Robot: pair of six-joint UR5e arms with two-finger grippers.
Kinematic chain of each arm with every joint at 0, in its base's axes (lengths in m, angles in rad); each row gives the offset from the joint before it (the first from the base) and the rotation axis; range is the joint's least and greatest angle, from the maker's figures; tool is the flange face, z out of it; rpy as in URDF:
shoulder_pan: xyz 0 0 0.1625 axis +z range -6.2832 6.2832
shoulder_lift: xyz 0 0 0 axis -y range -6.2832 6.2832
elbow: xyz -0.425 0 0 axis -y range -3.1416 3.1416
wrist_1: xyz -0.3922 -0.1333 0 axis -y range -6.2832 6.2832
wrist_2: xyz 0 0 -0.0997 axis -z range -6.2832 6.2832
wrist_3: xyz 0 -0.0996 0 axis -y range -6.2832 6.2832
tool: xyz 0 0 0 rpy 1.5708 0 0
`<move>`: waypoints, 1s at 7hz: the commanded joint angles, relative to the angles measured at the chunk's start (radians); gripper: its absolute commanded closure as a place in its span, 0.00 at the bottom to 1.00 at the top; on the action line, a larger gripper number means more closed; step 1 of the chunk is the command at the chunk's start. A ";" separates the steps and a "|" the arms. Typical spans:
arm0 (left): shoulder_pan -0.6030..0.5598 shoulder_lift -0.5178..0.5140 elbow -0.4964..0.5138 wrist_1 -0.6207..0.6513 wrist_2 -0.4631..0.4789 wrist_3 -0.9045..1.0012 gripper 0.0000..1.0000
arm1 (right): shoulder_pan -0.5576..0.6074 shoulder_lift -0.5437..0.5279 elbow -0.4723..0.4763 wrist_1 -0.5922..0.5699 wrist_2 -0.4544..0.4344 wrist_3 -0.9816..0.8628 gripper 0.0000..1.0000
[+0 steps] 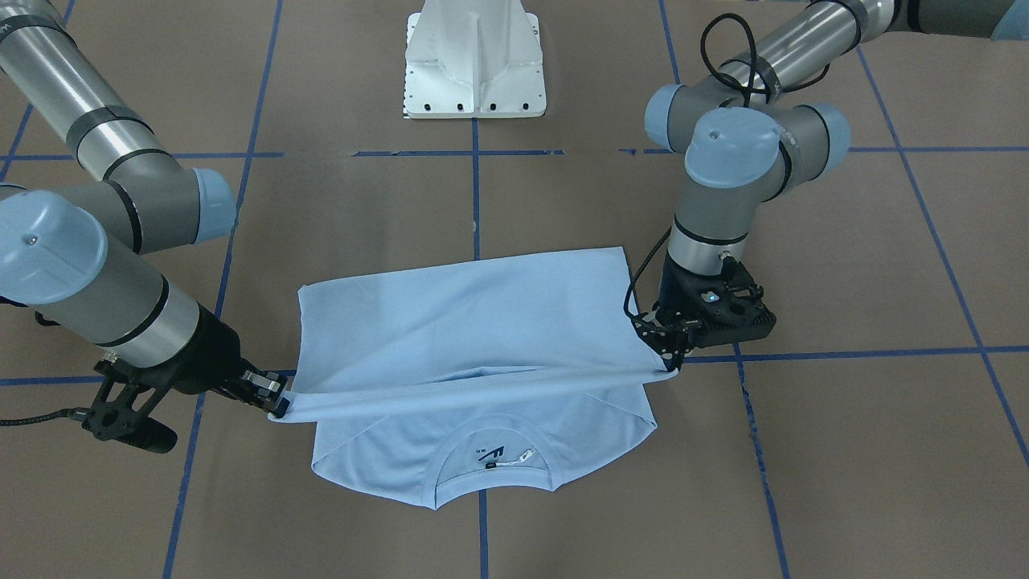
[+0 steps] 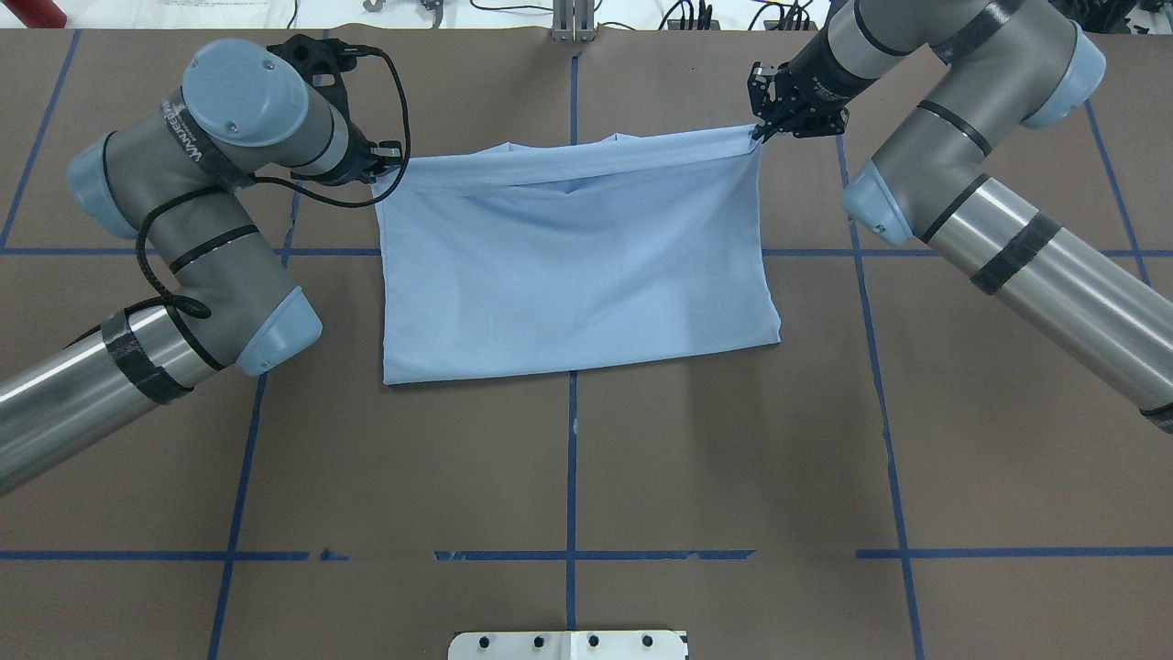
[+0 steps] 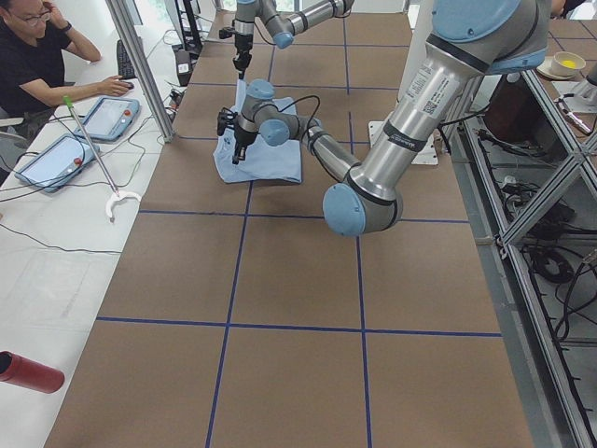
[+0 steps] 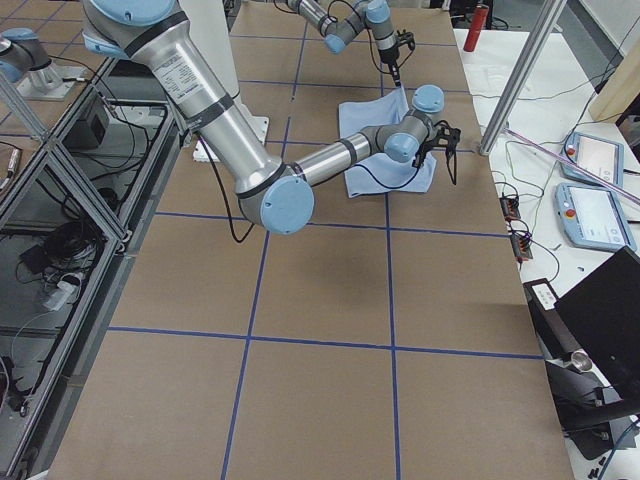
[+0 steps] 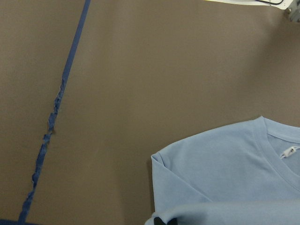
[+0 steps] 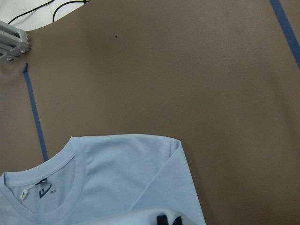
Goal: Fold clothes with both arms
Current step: 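Lay the hem down at the collar and open both grippers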
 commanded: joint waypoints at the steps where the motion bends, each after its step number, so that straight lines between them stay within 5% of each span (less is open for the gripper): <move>1: -0.009 -0.028 0.079 -0.047 0.002 0.008 1.00 | 0.003 0.021 -0.047 0.005 -0.001 -0.001 1.00; 7: -0.004 -0.097 0.139 -0.046 0.005 -0.009 1.00 | -0.034 0.073 -0.099 0.005 -0.043 -0.001 1.00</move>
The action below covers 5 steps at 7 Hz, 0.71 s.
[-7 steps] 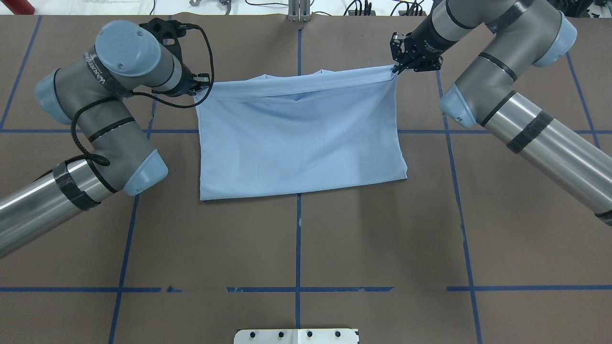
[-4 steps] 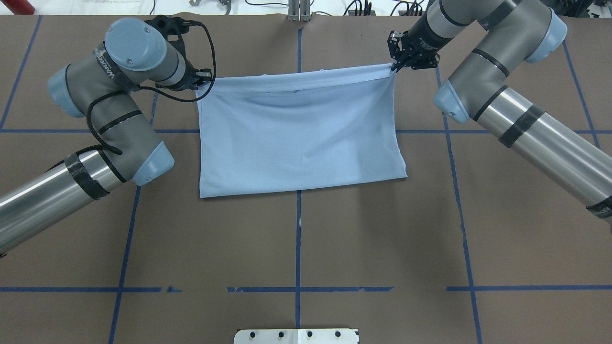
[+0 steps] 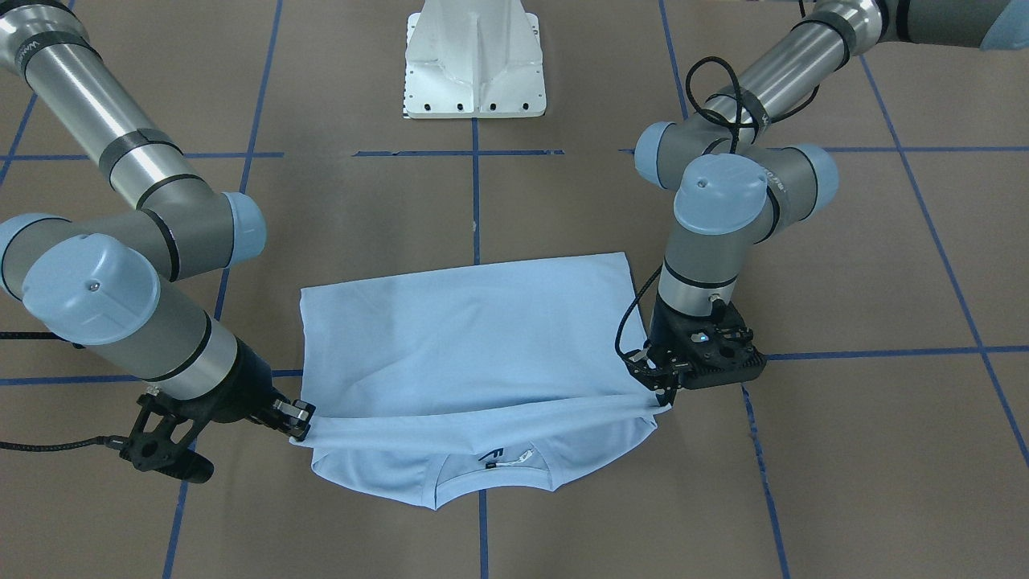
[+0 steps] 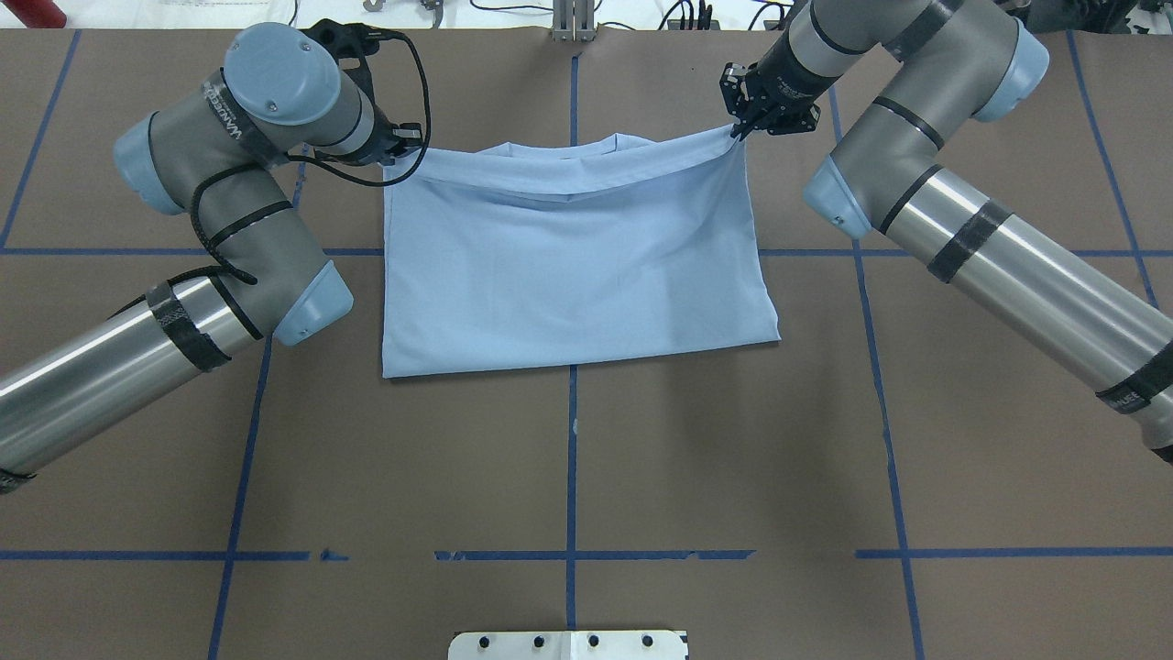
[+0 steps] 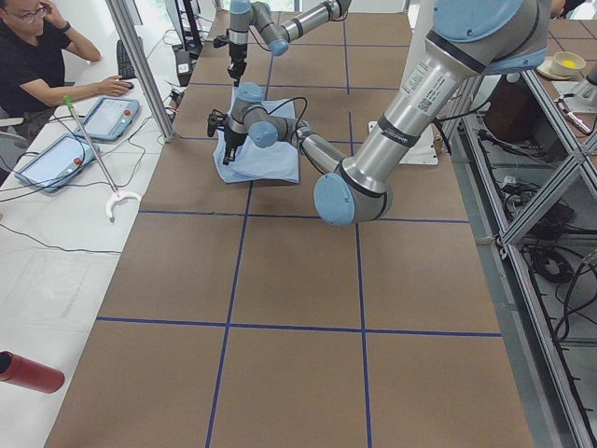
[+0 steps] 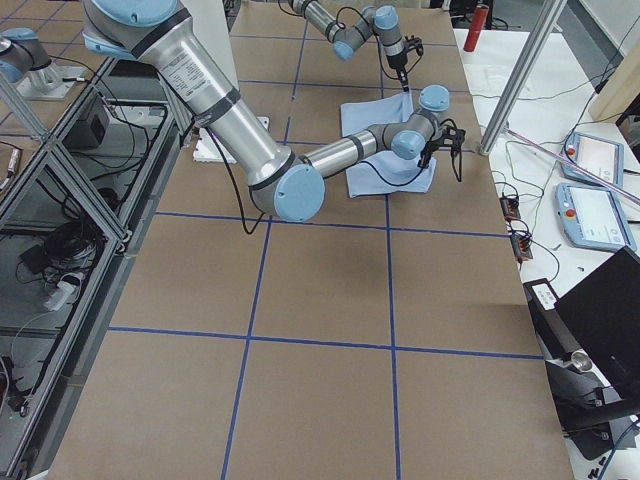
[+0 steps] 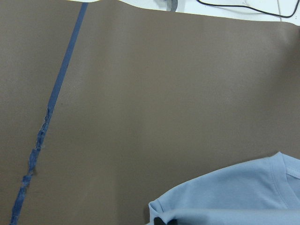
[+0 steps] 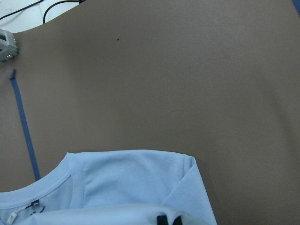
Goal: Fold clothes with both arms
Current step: 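Lay the hem down at the collar and open both grippers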
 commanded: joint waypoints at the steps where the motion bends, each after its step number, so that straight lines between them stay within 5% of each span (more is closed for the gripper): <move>1: 0.003 -0.011 0.016 -0.001 0.001 -0.006 1.00 | -0.006 0.001 0.002 0.001 -0.001 0.000 1.00; 2: 0.003 -0.010 0.018 -0.003 0.003 -0.017 0.72 | -0.006 0.000 0.000 0.015 -0.001 0.000 0.92; 3: 0.012 -0.011 0.022 -0.003 0.012 -0.026 0.01 | -0.006 -0.002 -0.001 0.017 -0.015 -0.003 0.01; 5: 0.012 -0.011 0.022 -0.003 0.015 -0.032 0.01 | -0.004 -0.008 0.008 0.017 -0.015 -0.002 0.00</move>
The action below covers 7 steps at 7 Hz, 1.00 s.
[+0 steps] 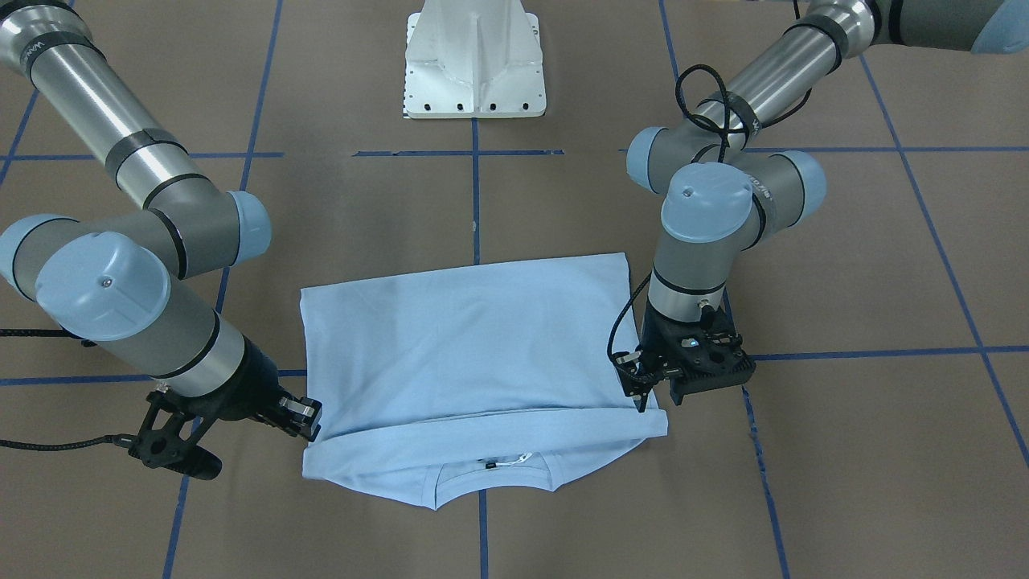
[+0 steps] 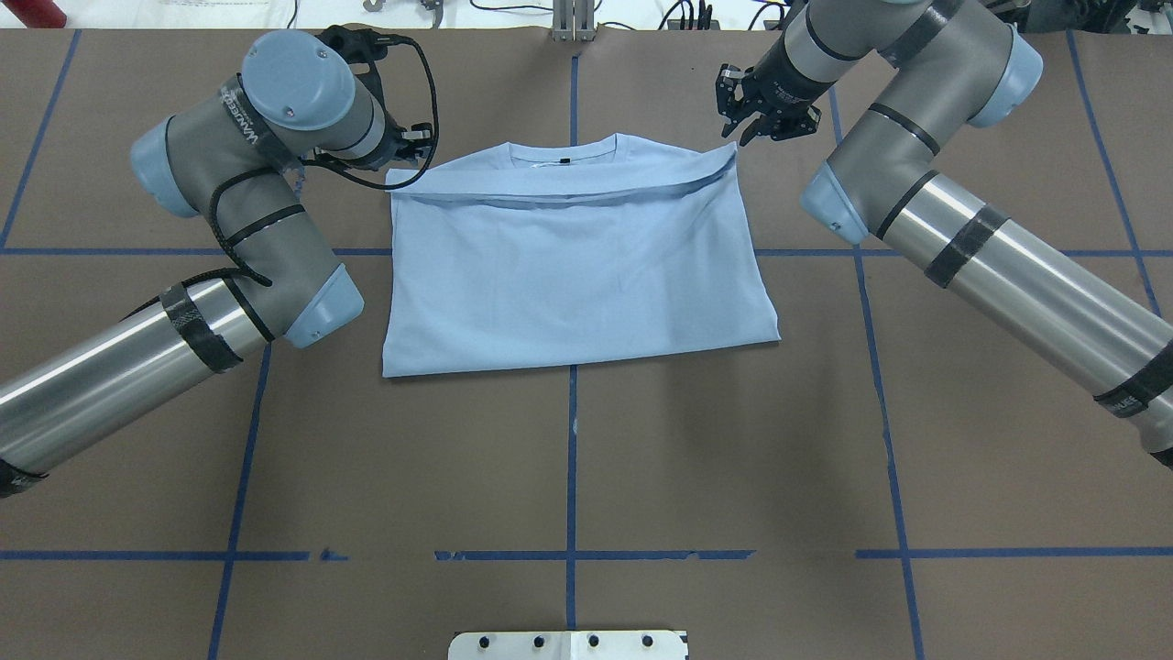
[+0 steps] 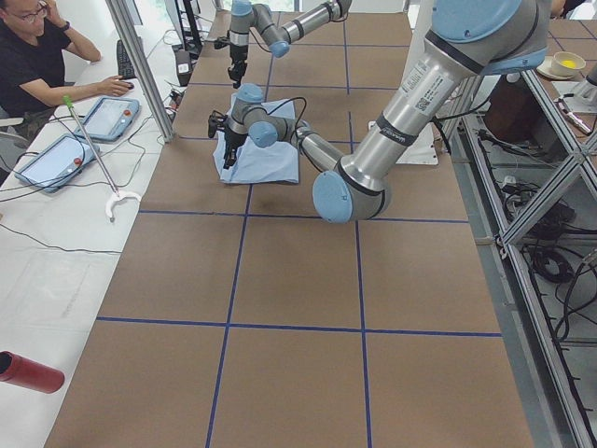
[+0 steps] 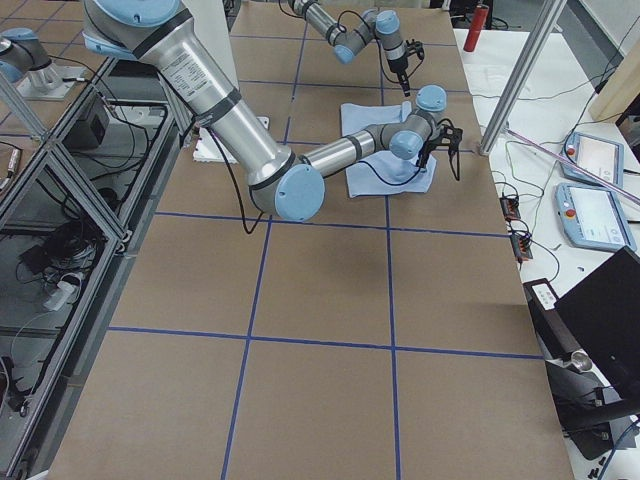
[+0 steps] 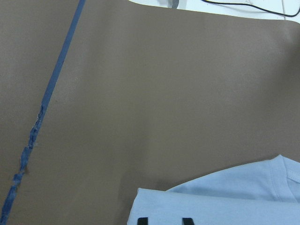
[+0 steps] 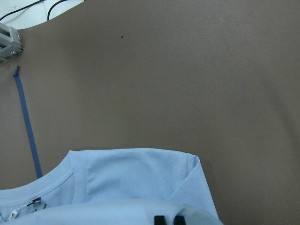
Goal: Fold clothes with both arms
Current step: 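Move the right gripper back toward the folded shirt's side edge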
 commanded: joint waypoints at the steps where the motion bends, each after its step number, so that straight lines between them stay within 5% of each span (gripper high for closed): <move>1: 0.000 0.002 0.001 0.001 0.002 -0.003 0.01 | 0.001 -0.014 0.045 0.003 0.002 0.011 0.00; 4: 0.002 0.002 -0.005 -0.013 0.002 -0.012 0.01 | -0.097 -0.324 0.464 -0.031 -0.021 0.052 0.00; 7: 0.002 0.000 -0.013 -0.012 0.002 -0.022 0.01 | -0.256 -0.363 0.434 -0.037 -0.200 0.040 0.00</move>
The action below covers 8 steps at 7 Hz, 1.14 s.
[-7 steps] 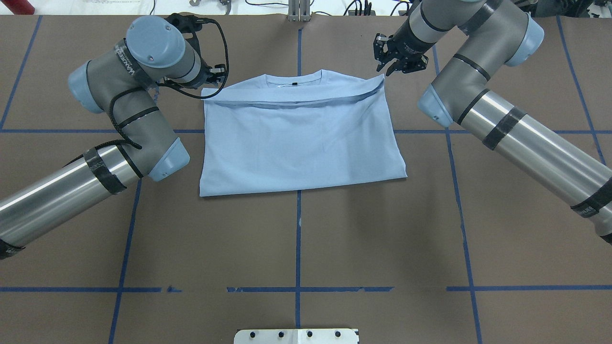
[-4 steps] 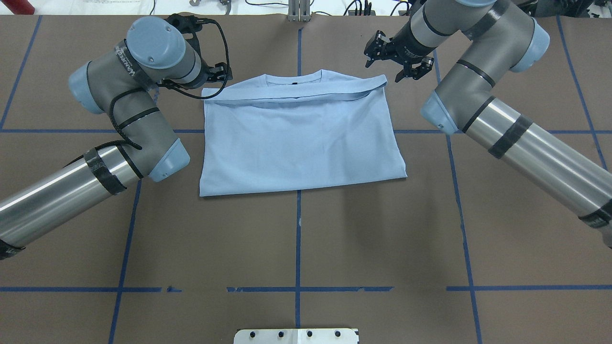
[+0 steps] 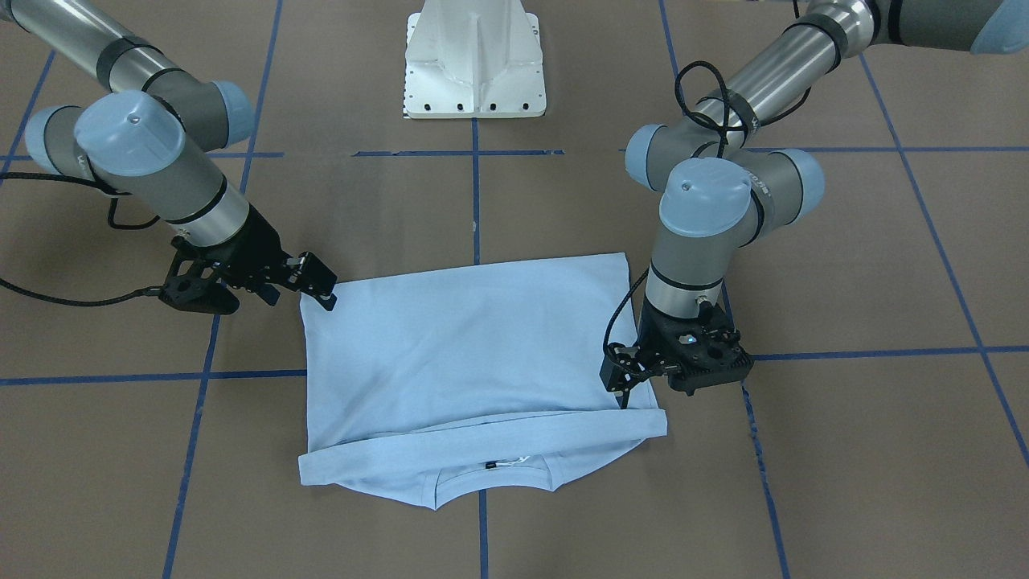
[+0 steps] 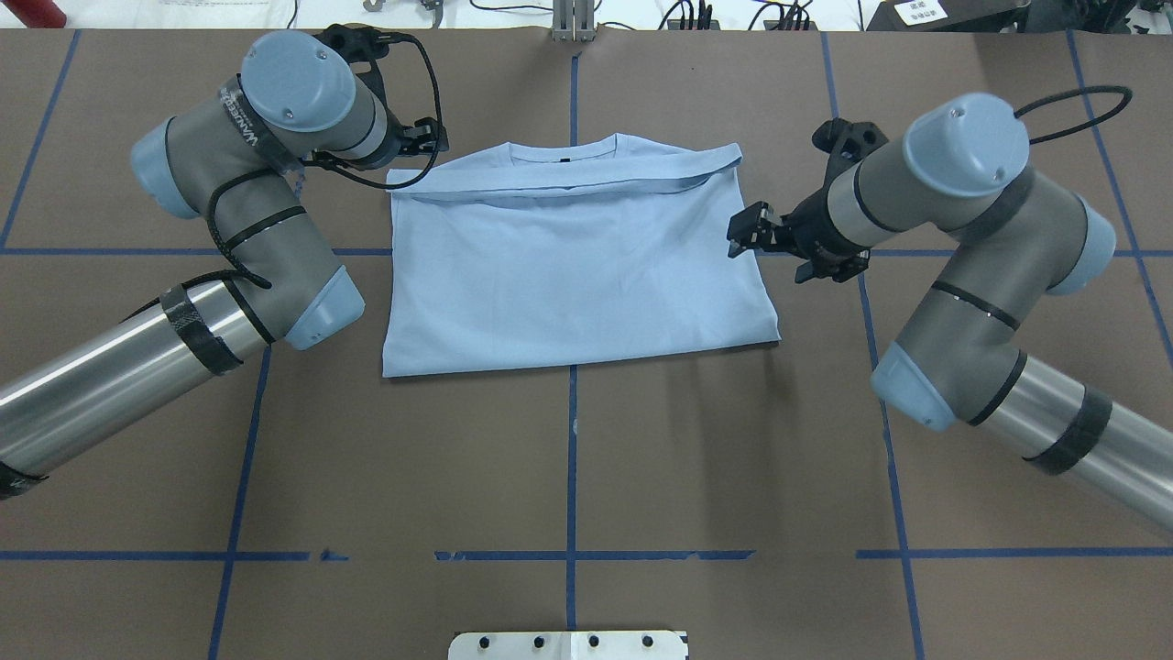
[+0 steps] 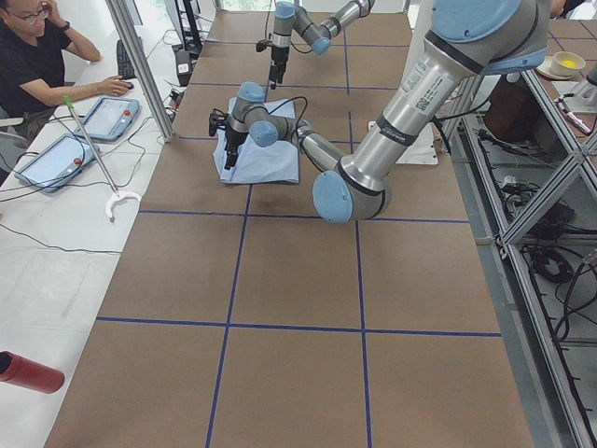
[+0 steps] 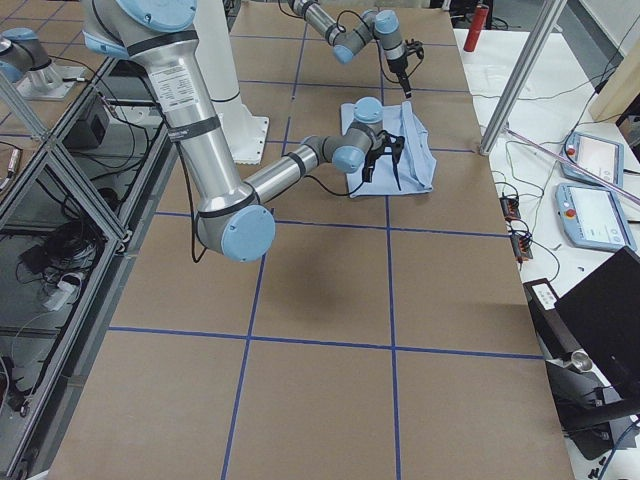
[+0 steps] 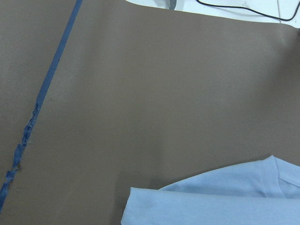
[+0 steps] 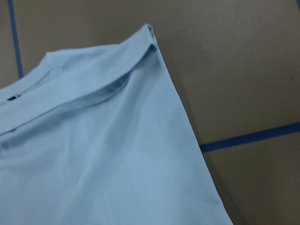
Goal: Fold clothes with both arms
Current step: 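Move the right gripper back toward the folded shirt's side edge, then lower the right gripper and grasp the shirt's side edge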
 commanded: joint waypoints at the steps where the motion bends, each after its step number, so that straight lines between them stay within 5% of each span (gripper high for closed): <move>1: 0.000 -0.001 -0.002 0.000 0.000 -0.005 0.01 | -0.056 0.001 -0.045 0.000 -0.067 -0.013 0.00; 4: 0.000 -0.001 -0.003 -0.001 0.000 -0.005 0.01 | -0.062 -0.002 -0.070 -0.003 -0.059 -0.013 0.00; 5: 0.000 -0.001 -0.008 -0.001 -0.002 -0.005 0.01 | -0.062 -0.004 -0.070 -0.003 -0.053 -0.013 0.25; 6: 0.000 -0.001 -0.013 -0.001 -0.002 -0.005 0.01 | -0.065 -0.010 -0.067 -0.003 -0.049 -0.013 0.76; 7: 0.000 -0.001 -0.017 -0.001 -0.002 -0.005 0.01 | -0.065 -0.013 -0.060 -0.001 -0.050 -0.013 1.00; 8: 0.000 -0.001 -0.019 -0.001 -0.002 -0.005 0.01 | -0.065 -0.013 -0.055 -0.001 -0.050 -0.013 1.00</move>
